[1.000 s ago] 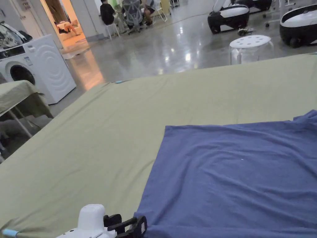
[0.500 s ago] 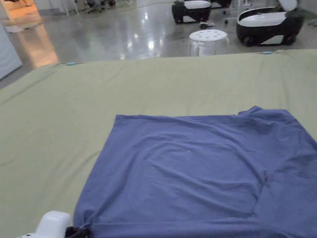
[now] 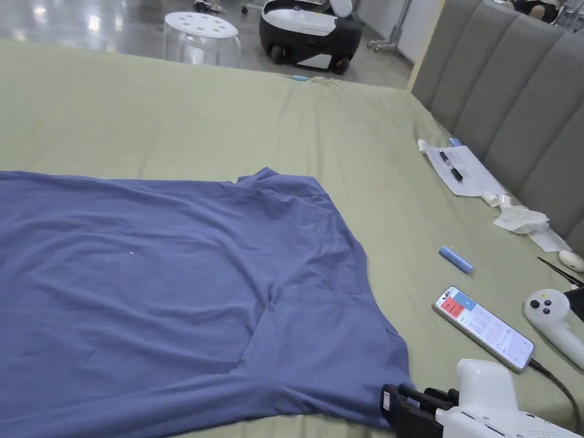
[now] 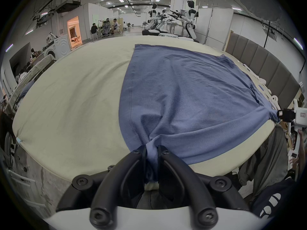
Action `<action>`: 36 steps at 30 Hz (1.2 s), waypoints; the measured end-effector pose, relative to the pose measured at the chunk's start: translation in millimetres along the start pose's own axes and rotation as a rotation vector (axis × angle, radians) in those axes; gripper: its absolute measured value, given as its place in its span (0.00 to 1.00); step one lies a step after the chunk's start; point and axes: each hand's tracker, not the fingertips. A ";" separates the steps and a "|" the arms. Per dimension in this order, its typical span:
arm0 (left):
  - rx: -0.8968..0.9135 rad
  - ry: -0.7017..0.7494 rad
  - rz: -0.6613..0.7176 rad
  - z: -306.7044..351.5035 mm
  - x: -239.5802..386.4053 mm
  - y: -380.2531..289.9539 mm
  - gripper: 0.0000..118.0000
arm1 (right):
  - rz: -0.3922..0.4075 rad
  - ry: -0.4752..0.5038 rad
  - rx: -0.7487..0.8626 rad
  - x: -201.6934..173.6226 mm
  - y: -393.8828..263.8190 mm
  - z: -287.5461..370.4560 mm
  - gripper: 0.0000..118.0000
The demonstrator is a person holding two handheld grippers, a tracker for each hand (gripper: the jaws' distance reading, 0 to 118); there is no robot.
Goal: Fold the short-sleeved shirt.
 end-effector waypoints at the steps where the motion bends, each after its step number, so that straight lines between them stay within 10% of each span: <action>1: -0.001 -0.002 0.002 0.5 0.7 0.3 0.10 | -0.017 0.023 -0.020 0.5 -0.7 -4.6 0.37; 9: 0.012 0.001 0.015 2.5 3.8 -0.5 0.10 | 0.077 0.007 -0.063 0.4 -2.2 -22.3 0.05; 20: 0.284 -0.076 0.039 36.3 -10.2 86.8 0.08 | 0.129 0.071 0.174 3.0 84.5 -5.8 0.03; 36: 0.118 -0.052 0.091 -136.8 -40.9 194.8 0.17 | 0.243 -0.015 0.078 -26.3 189.9 -182.2 0.06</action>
